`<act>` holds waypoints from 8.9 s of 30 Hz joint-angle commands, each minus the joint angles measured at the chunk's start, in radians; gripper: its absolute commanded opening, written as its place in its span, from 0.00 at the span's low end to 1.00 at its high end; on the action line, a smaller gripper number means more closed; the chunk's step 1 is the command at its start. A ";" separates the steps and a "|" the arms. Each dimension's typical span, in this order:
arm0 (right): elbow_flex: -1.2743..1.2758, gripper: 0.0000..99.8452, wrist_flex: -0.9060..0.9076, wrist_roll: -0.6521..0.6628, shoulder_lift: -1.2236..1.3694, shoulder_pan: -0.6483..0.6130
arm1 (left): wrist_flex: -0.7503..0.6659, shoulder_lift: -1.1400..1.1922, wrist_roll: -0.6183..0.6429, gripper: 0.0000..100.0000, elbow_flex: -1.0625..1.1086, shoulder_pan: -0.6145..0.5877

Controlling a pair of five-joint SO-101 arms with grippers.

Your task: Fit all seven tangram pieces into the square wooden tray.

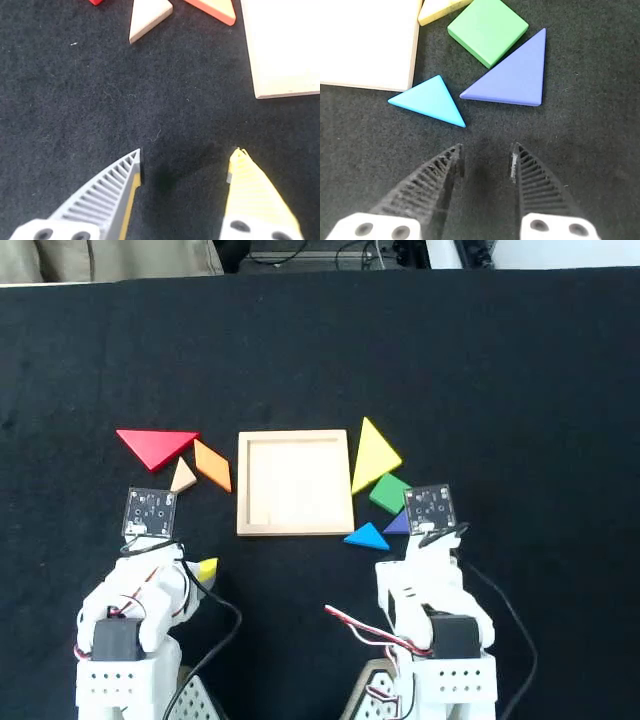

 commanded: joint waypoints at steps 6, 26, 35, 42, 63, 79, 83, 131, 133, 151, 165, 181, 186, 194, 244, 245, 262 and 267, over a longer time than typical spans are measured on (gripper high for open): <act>-0.002 0.16 0.006 0.008 -0.047 -0.012 | 0.003 -0.008 0.006 0.28 0.019 0.004; -0.002 0.16 0.006 0.008 -0.047 -0.012 | 0.003 -0.008 0.006 0.28 0.019 0.004; -0.002 0.16 0.006 0.008 -0.047 -0.012 | 0.003 -0.008 0.006 0.28 0.019 0.004; -0.002 0.16 0.006 0.008 -0.047 -0.012 | 0.003 -0.008 0.006 0.28 0.019 0.004; -0.002 0.16 0.006 0.008 -0.047 -0.012 | 0.003 -0.008 0.006 0.28 0.019 0.004; -0.002 0.16 0.006 0.008 -0.047 -0.051 | 0.003 -0.008 0.006 0.28 0.019 0.008; -0.002 0.16 0.002 0.009 -0.047 -0.072 | 0.003 -0.008 0.008 0.28 0.019 0.008; -1.052 0.16 -0.238 -0.012 1.061 -0.044 | -0.255 1.364 0.175 0.28 -0.944 0.036; -1.158 0.16 -0.193 -0.078 1.225 -0.041 | -0.321 1.399 0.218 0.28 -0.908 0.039; -1.888 0.31 -0.084 -0.358 2.327 -0.091 | -0.770 1.287 0.299 0.28 -0.588 -0.064; -2.040 0.31 0.031 -0.367 2.479 -0.084 | -0.769 1.274 0.298 0.28 -0.576 -0.028; -2.041 0.31 0.087 -0.278 2.471 -0.084 | -0.766 1.274 0.296 0.28 -0.576 -0.030; -2.068 0.30 0.077 -0.259 2.517 -0.083 | -0.766 1.274 0.295 0.28 -0.576 -0.033; -2.091 0.20 0.081 -0.259 2.529 -0.081 | -0.769 1.274 0.293 0.28 -0.576 -0.035; -1.577 0.27 -0.021 -0.140 2.101 -0.129 | -0.770 1.274 0.292 0.28 -0.579 -0.039; -1.566 0.27 -0.014 -0.137 2.081 -0.129 | -0.770 1.274 0.292 0.28 -0.579 -0.039; -1.403 0.27 -0.196 -0.132 2.038 -0.109 | -0.764 1.274 0.292 0.28 -0.578 -0.039; -1.463 0.27 -0.158 -0.132 2.120 -0.097 | -0.764 1.274 0.292 0.28 -0.578 -0.038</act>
